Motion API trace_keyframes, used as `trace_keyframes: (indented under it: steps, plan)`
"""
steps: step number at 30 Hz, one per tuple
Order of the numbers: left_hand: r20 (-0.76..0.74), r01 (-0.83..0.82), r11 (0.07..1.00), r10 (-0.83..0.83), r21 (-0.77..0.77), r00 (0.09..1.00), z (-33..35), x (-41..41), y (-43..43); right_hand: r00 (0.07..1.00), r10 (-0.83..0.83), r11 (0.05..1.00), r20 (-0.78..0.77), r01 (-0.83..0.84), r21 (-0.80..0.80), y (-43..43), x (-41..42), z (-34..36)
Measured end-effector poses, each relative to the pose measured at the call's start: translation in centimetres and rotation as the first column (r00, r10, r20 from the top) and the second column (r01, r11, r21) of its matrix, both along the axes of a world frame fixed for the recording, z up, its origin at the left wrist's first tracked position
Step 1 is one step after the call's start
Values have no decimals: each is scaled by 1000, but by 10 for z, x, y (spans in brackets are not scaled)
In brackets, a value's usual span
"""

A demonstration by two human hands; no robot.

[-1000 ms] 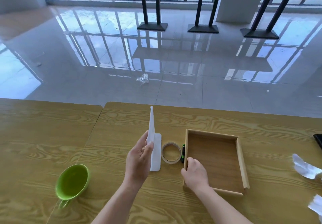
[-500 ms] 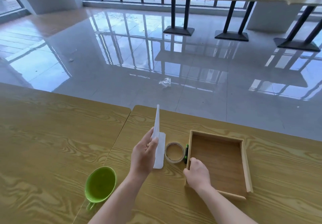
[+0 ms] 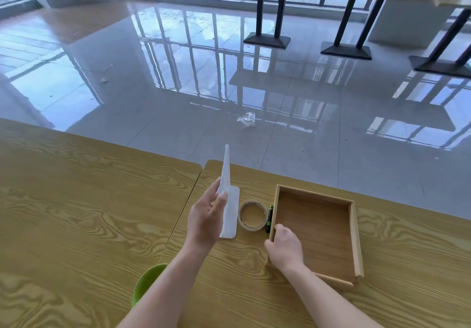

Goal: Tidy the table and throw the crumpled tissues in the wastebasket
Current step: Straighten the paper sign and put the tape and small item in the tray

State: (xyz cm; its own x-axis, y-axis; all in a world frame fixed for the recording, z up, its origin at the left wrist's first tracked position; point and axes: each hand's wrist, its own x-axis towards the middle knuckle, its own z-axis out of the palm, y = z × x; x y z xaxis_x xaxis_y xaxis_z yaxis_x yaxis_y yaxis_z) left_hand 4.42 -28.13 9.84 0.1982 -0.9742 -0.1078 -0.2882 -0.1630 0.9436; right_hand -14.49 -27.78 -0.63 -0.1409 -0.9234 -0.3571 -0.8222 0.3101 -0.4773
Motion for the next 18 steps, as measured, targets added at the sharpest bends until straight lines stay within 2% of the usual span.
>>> trace_keyframes:
  steps: [6,12,15,18]
  plan:
    - [8,5,1000,-5,-1,1000,-1,20,-21,1000,2,1000,17,-2,9,-16,13,-1]
    - [-92,1,1000,-3,-23,996,-10,29,-14,1000,29,999,7,-29,24,-19,3,3]
    - [2,-72,991,73,-109,997,-21,30,0,998,39,994,-40,-43,-98,-32,-4,24]
    - [94,-108,978,126,-180,988,-32,28,8,987,111,977,115,-87,-192,-70,15,60]
